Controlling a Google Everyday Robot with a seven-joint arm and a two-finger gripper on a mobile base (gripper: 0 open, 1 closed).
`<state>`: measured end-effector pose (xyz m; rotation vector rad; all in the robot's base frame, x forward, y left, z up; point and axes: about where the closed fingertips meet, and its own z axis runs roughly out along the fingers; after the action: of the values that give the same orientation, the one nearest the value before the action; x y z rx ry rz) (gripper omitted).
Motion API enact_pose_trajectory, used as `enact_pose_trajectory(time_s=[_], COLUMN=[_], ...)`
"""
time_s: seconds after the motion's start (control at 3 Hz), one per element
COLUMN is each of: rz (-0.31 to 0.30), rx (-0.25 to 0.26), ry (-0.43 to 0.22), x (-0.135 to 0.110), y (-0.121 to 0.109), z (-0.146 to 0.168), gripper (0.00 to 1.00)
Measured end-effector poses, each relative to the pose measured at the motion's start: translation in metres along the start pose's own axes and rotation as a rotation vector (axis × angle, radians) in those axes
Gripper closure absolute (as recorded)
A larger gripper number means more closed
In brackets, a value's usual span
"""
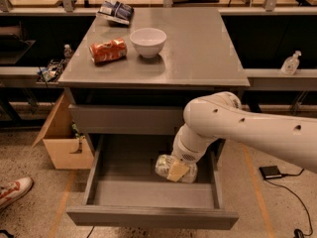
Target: Place 7up can into middle drawer
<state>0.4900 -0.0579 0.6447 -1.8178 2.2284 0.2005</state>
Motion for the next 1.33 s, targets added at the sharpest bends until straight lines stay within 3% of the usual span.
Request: enact_pose_trajectory(time_s=[0.33, 1.0, 1.33], rz=[0.017, 0.034, 0.069], rx=[-0.015, -0.027, -0.039], ry=[-0.03, -0.117, -0.166], x=[0.0, -0.008, -0.008], y=[-0.005, -0.032, -0.033], z=[0.025, 0.122, 0.171], gripper=[1.0, 1.0, 1.0])
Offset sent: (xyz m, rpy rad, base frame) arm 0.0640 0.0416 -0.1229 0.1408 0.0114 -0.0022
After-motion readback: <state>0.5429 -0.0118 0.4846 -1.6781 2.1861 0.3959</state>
